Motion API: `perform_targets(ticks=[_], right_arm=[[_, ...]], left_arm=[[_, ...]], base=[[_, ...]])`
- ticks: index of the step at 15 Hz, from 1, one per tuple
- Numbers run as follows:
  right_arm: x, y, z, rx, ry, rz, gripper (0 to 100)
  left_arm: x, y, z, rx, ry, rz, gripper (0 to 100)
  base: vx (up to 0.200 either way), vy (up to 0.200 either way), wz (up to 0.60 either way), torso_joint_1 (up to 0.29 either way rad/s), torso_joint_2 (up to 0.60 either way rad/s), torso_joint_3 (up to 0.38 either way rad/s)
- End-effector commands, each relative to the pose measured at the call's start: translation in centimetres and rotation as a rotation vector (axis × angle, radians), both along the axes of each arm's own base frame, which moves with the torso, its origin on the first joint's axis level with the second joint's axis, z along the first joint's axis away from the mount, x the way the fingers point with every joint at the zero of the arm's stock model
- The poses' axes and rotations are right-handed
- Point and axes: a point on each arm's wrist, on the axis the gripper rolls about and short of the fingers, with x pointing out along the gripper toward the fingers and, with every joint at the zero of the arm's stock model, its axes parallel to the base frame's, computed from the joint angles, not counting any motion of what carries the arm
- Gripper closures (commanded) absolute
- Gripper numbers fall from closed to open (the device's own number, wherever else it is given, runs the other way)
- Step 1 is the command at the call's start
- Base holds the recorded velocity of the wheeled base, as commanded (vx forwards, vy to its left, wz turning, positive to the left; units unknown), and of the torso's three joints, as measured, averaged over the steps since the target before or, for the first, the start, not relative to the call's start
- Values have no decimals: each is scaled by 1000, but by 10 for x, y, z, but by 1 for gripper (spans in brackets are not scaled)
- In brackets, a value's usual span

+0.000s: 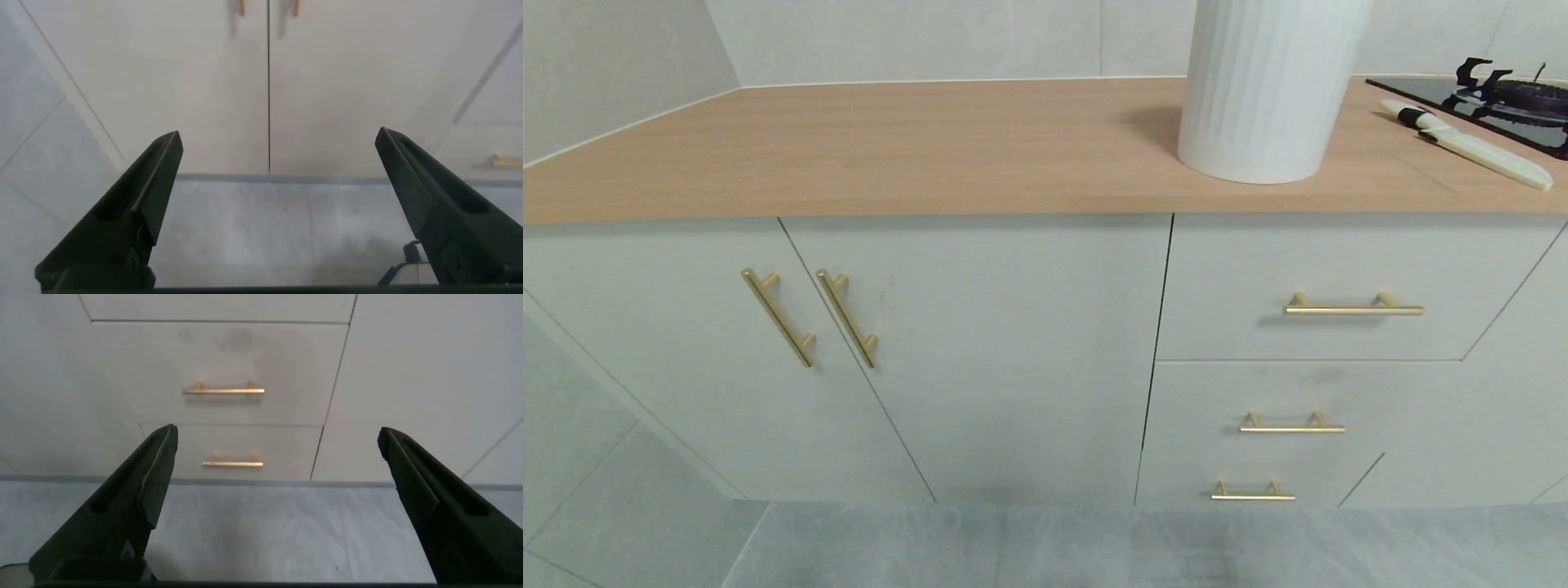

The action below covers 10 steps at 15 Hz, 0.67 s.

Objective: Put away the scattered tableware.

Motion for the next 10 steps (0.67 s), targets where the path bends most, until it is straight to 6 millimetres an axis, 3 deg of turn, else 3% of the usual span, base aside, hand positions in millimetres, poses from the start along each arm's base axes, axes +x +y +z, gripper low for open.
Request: perform_targets(ticks=[1, 9, 10], right_arm=[[0, 0, 0, -1, 2, 1, 0], [0, 0, 0, 0, 2, 1, 0], [0, 0, 0, 0, 2, 1, 0]], left_arm=[[0, 0, 0, -1, 0, 1, 0], [0, 0, 0, -3, 0, 1, 0], [0, 0, 0, -3, 0, 1, 0]], base=[[200, 0, 0, -2, 2, 2], [200, 0, 0, 2, 4, 2], [0, 0, 0, 0, 0, 0]])
